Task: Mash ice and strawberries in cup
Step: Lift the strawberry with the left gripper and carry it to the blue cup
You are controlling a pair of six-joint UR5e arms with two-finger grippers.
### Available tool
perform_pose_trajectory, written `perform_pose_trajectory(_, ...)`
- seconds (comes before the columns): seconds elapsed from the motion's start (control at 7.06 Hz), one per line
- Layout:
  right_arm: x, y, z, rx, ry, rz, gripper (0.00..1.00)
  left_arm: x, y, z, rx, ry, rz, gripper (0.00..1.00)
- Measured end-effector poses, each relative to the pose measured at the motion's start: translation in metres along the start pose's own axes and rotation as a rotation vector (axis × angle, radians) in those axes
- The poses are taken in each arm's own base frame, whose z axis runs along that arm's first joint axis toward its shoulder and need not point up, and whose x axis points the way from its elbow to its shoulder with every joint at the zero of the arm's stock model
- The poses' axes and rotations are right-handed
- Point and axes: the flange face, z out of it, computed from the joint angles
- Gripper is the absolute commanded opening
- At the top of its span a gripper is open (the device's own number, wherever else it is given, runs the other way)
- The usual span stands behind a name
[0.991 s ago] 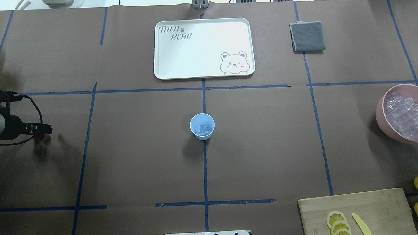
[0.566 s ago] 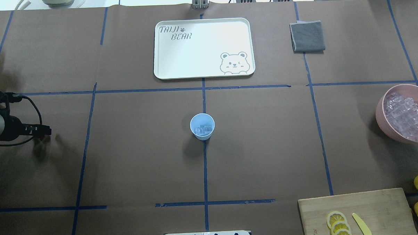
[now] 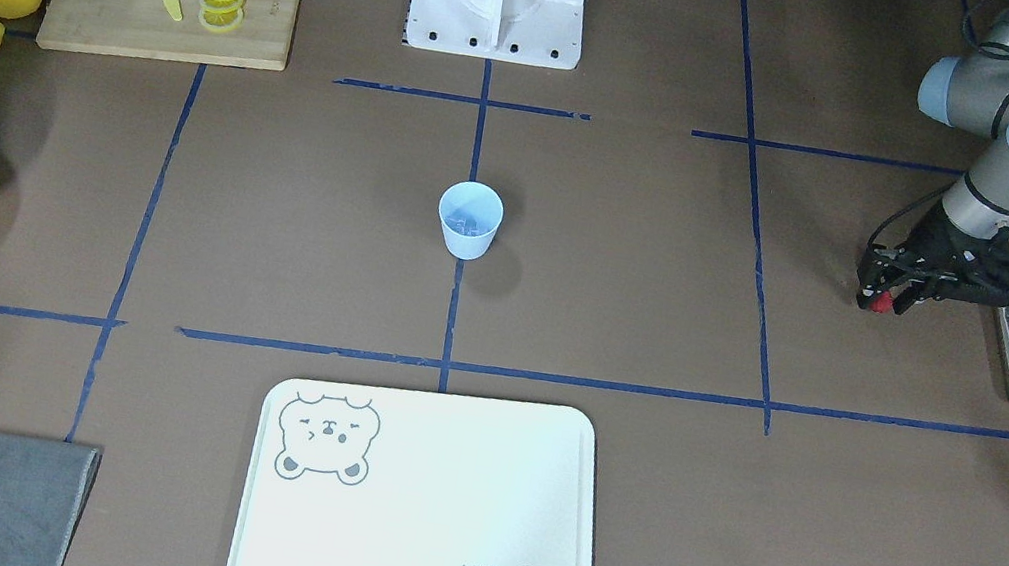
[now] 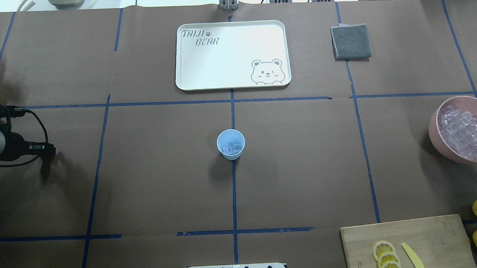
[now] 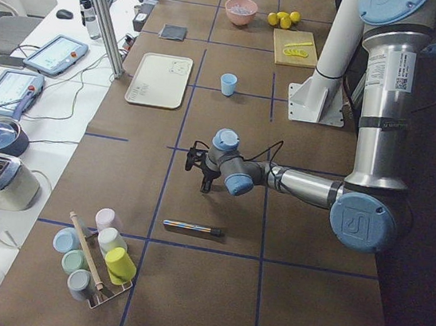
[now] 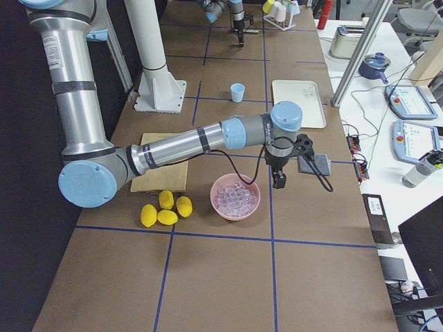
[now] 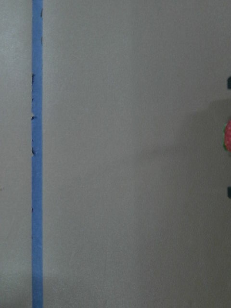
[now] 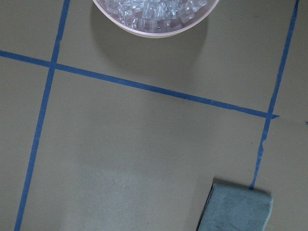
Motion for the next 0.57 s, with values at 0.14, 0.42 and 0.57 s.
perform_pose_trajectory(0.14, 0.0, 0.001, 0.0, 0.0, -0.001, 0.0, 1.0, -0.002, 0.004, -0.005, -0.006, 0.003, 0.002, 0.0)
perform_pose_trajectory(0.42, 0.003, 0.003, 0.003, -0.005, 0.002, 0.003, 1.0, 0.012, 0.009, -0.029, -0.053, 0.043, 0.0, 0.0)
perform_pose_trajectory(0.57, 0.011, 0.007, 0.005, -0.011, 0.004, 0.006, 1.0, 0.029, 0.005, -0.042, -0.074, 0.054, -0.003, 0.0)
